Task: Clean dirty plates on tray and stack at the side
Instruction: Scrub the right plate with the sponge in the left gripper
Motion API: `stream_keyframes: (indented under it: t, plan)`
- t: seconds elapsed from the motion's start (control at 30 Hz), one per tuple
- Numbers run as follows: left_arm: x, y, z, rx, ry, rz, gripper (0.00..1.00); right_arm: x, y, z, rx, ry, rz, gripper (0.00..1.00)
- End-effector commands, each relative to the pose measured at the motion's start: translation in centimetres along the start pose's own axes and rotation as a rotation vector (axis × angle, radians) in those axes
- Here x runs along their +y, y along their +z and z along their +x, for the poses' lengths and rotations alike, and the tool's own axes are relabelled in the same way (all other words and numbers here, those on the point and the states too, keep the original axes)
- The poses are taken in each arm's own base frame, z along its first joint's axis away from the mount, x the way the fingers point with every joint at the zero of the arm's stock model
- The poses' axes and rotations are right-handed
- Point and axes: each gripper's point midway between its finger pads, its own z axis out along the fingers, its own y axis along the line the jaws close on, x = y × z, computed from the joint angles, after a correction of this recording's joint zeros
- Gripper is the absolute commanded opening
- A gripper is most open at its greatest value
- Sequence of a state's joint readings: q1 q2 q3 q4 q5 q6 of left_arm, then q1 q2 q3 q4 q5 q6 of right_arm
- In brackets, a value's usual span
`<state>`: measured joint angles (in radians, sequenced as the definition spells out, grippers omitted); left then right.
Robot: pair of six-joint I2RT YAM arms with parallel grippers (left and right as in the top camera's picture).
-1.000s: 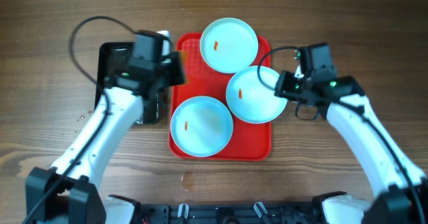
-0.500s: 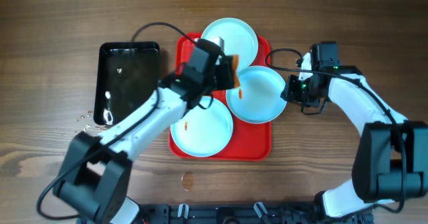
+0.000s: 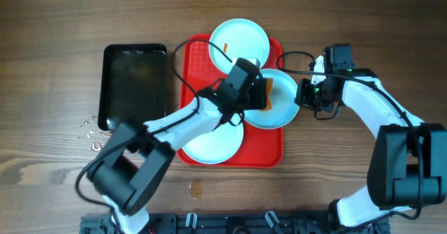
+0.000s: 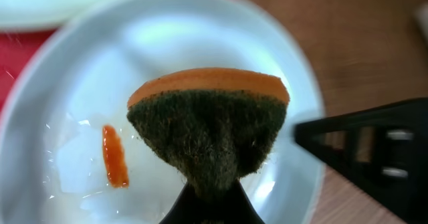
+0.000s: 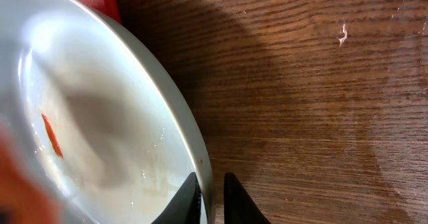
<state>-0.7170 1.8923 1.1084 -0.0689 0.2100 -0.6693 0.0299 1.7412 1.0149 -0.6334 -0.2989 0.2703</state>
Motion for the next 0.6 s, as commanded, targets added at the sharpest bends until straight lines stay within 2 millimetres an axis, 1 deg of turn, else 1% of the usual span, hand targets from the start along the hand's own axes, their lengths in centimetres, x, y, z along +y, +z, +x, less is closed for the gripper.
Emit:
stream_keyframes:
  t: [0.0, 0.07, 0.17, 0.23, 0.3, 0.47, 0.57]
  plan:
    - [1.0, 2.0, 0.6, 0.019, -0.040, -0.005, 0.04, 0.0, 0.4, 0.4, 0.015, -0.003, -0.005, 0.12]
    - [1.6, 2.8, 0.9, 0.028, -0.044, -0.015, 0.04, 0.0, 0.4, 0.4, 0.015, -0.003, -0.005, 0.12]
    - [2.6, 3.3, 1.3, 0.039, -0.052, -0.040, 0.04, 0.0, 0.4, 0.4, 0.016, -0.002, -0.004, 0.11]
    - [3.6, 3.4, 1.3, 0.038, -0.039, -0.074, 0.04, -0.1, 0.4, 0.4, 0.017, -0.001, -0.004, 0.11]
    - [5.2, 3.4, 1.3, 0.036, -0.053, -0.134, 0.04, -0.1, 0.4, 0.4, 0.018, -0.001, -0.004, 0.11]
    - [8.0, 2.9, 0.9, 0.028, -0.029, -0.244, 0.04, -0.1, 0.4, 0.5, 0.022, 0.000, -0.003, 0.09]
    - [9.2, 2.5, 0.4, 0.019, 0.022, -0.308, 0.04, -0.1, 0.4, 0.6, 0.026, 0.002, -0.002, 0.07]
